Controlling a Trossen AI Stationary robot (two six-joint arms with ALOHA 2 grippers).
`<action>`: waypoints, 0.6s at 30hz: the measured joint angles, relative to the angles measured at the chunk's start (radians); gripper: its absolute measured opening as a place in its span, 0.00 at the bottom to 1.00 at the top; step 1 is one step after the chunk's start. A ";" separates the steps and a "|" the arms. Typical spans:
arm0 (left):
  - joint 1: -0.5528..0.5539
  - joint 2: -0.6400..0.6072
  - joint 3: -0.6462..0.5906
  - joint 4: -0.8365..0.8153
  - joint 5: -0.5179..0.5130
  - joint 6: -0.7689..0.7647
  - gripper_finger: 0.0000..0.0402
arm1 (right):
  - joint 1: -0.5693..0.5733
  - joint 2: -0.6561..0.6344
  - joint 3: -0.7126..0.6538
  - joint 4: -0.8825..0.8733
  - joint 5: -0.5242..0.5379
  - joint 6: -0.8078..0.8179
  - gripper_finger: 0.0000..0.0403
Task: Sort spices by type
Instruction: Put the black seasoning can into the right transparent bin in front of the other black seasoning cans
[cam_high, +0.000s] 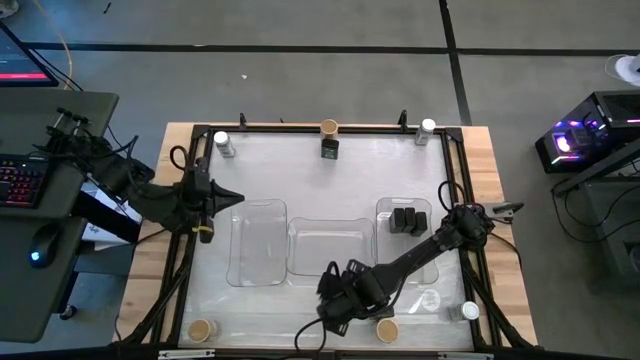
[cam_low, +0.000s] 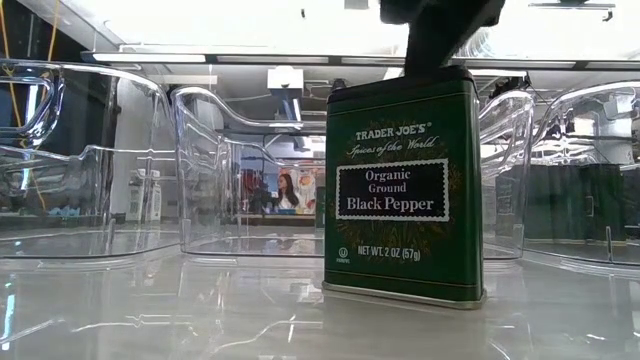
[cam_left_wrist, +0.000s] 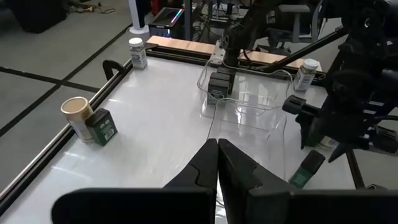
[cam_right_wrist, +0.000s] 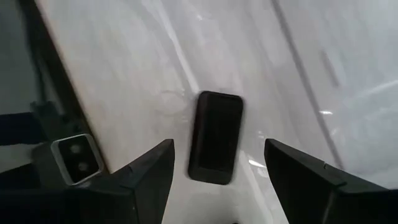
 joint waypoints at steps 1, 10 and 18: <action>0.000 0.001 0.000 -0.001 0.001 0.000 0.00 | 0.000 0.000 0.000 0.013 -0.009 -0.011 0.61; 0.000 0.002 0.000 -0.002 0.002 0.000 0.00 | 0.000 0.006 -0.044 0.036 -0.003 0.012 0.61; 0.000 0.002 0.000 -0.028 0.003 0.000 0.00 | 0.000 0.006 -0.114 0.127 -0.019 0.013 0.61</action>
